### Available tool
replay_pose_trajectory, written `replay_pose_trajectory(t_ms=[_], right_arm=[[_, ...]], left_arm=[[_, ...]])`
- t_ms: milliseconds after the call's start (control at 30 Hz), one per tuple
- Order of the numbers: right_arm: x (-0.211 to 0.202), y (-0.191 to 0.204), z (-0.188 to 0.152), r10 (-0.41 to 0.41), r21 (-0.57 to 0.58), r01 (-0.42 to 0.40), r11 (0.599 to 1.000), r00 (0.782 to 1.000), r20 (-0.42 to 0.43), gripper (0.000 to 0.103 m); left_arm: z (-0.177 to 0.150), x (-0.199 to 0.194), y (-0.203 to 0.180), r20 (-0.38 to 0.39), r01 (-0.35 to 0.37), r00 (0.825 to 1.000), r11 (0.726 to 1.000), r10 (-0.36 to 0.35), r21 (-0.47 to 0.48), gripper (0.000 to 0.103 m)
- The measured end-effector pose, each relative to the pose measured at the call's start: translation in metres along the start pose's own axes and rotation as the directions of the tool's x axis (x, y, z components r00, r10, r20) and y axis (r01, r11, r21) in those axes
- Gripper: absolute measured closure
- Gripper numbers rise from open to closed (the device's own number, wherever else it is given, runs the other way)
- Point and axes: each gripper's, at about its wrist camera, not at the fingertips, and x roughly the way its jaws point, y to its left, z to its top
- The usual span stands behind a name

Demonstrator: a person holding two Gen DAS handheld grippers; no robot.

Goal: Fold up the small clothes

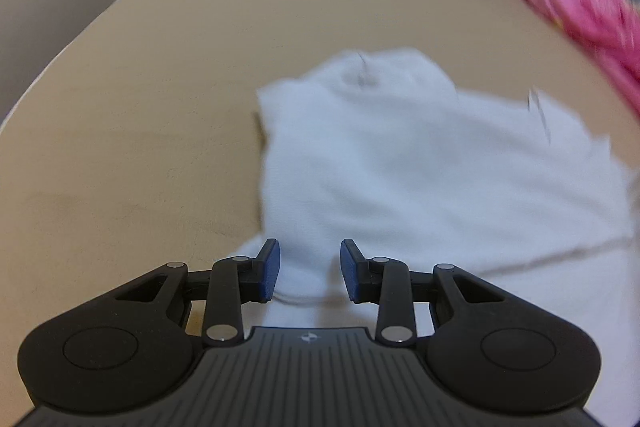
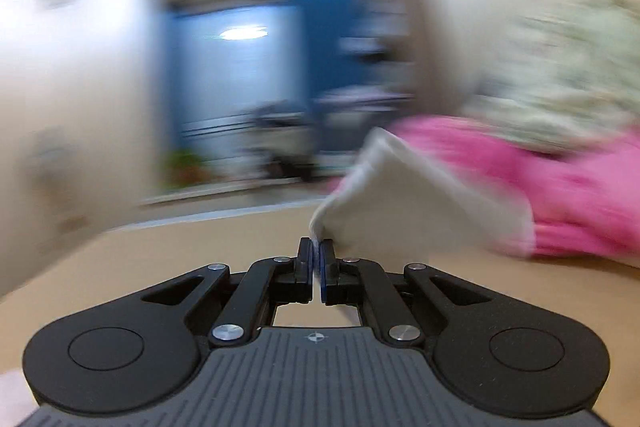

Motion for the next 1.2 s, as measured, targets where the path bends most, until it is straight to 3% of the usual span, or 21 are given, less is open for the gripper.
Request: replay_pose_trajectory(t_ms=[67, 133, 167, 200, 267, 300, 433, 567, 733, 800, 867, 1000, 1033, 1133, 1200], right_arm=[[-0.006, 0.090, -0.021, 0.186, -0.010, -0.187, 0.982, 0.981, -0.062, 0.100], [-0.011, 0.163, -0.058, 0.333, 0.004, -0.337, 0.941, 0.926, -0.177, 0.098], [-0.009, 0.196, -0.084, 0.406, 0.033, -0.415, 0.909, 0.866, -0.291, 0.095], [-0.004, 0.219, -0.110, 0.455, 0.081, -0.468, 0.880, 0.783, -0.425, 0.089], [-0.001, 0.246, -0.159, 0.479, 0.181, -0.494, 0.851, 0.586, -0.653, 0.089], [-0.008, 0.247, -0.170, 0.462, 0.184, -0.483, 0.856, 0.553, -0.694, 0.089], [-0.050, 0.207, -0.151, 0.435, 0.099, -0.505, 0.857, 0.609, -0.663, 0.085], [-0.083, 0.144, -0.118, 0.351, 0.015, -0.451, 0.892, 0.672, -0.652, 0.081], [-0.098, 0.068, -0.084, 0.231, -0.036, -0.328, 0.944, 0.734, -0.639, 0.080], [-0.101, 0.048, -0.078, 0.207, -0.029, -0.288, 0.957, 0.750, -0.629, 0.080], [-0.098, 0.035, -0.076, 0.187, -0.032, -0.262, 0.965, 0.764, -0.617, 0.078], [-0.076, 0.033, -0.076, 0.153, -0.066, -0.237, 0.969, 0.793, -0.589, 0.074], [-0.069, 0.035, -0.079, 0.144, -0.079, -0.232, 0.969, 0.800, -0.582, 0.070], [-0.042, 0.039, -0.094, 0.110, -0.095, -0.200, 0.975, 0.811, -0.574, 0.065], [-0.029, 0.035, -0.105, 0.081, -0.090, -0.160, 0.983, 0.815, -0.574, 0.065]], left_arm=[[0.004, -0.009, 0.015, 0.030, 0.018, 0.999, 0.997, -0.016, -0.070, 0.066], [0.008, -0.014, 0.032, 0.046, 0.051, 0.998, 0.987, -0.045, -0.152, 0.071], [0.010, -0.016, 0.041, 0.051, 0.067, 0.997, 0.978, -0.058, -0.197, 0.076], [0.011, -0.016, 0.048, 0.054, 0.080, 0.996, 0.969, -0.070, -0.234, 0.077], [0.012, -0.015, 0.059, 0.051, 0.113, 0.993, 0.950, -0.102, -0.291, 0.077], [0.013, -0.014, 0.061, 0.047, 0.135, 0.991, 0.941, -0.127, -0.311, 0.077], [0.018, -0.005, 0.063, 0.025, 0.237, 0.970, 0.908, -0.243, -0.346, 0.077], [0.021, 0.012, 0.054, -0.005, 0.291, 0.950, 0.893, -0.312, -0.344, 0.077], [0.018, 0.037, 0.030, -0.069, 0.226, 0.965, 0.935, -0.254, -0.273, 0.077], [0.018, 0.032, 0.021, -0.052, 0.200, 0.975, 0.958, -0.215, -0.207, 0.096], [0.022, 0.013, 0.019, -0.002, 0.214, 0.976, 0.961, -0.218, -0.174, 0.097], [0.029, -0.046, 0.039, 0.177, 0.195, 0.971, 0.964, -0.164, -0.179, 0.096], [0.028, -0.049, 0.044, 0.172, 0.184, 0.973, 0.966, -0.152, -0.184, 0.095], [0.021, -0.032, 0.054, 0.054, 0.093, 0.995, 0.974, -0.083, -0.208, 0.083], [0.021, -0.031, 0.059, 0.070, 0.080, 0.995, 0.968, -0.065, -0.238, 0.083]])
